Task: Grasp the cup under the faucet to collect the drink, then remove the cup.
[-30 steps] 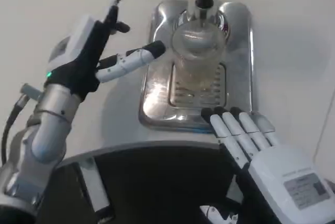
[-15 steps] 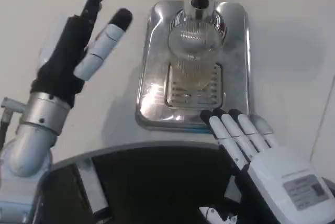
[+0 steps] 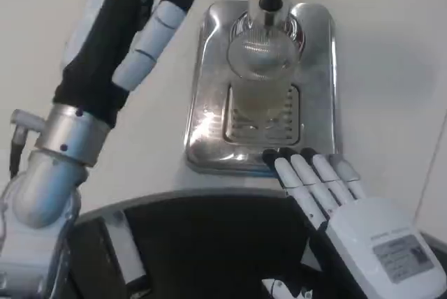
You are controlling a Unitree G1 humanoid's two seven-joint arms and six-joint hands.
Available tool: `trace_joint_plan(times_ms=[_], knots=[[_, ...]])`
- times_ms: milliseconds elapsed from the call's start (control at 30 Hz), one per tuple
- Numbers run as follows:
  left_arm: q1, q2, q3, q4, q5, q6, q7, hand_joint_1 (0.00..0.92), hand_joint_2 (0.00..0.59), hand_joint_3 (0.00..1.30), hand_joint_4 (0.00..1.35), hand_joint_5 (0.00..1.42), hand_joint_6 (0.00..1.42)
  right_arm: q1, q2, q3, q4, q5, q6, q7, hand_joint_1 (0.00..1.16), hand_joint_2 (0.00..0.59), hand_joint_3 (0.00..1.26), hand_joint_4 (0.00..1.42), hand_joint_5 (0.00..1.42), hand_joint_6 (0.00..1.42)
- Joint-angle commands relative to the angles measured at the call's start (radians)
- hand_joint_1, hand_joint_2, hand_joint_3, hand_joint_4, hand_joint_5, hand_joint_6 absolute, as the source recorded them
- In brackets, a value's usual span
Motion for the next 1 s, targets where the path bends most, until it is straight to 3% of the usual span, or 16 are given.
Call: trace_joint_plan(times_ms=[33, 567, 1000], knots=[[-0.039, -0.006, -0.019, 0.004, 0.002, 0.018, -0.026, 0.0, 0.171, 0.0, 0.0, 0.0, 0.0, 0.012, -0.002, -0.002, 0.005, 0.008, -0.009, -0.021, 0.45, 0.434, 0.0, 0.0, 0.0, 0.0], [-0.056, -0.109, -0.065, -0.051, -0.032, 0.072, -0.047, 0.0, 0.181, 0.0, 0.0, 0.0, 0.0, 0.032, -0.004, -0.006, 0.014, 0.017, -0.011, -0.044, 0.45, 0.434, 0.0, 0.0, 0.0, 0.0], [-0.064, -0.102, -0.112, -0.047, -0.014, 0.134, -0.105, 0.0, 0.186, 0.0, 0.0, 0.0, 0.0, 0.044, -0.003, -0.013, 0.032, 0.023, -0.01, -0.076, 0.45, 0.434, 0.0, 0.0, 0.0, 0.0]])
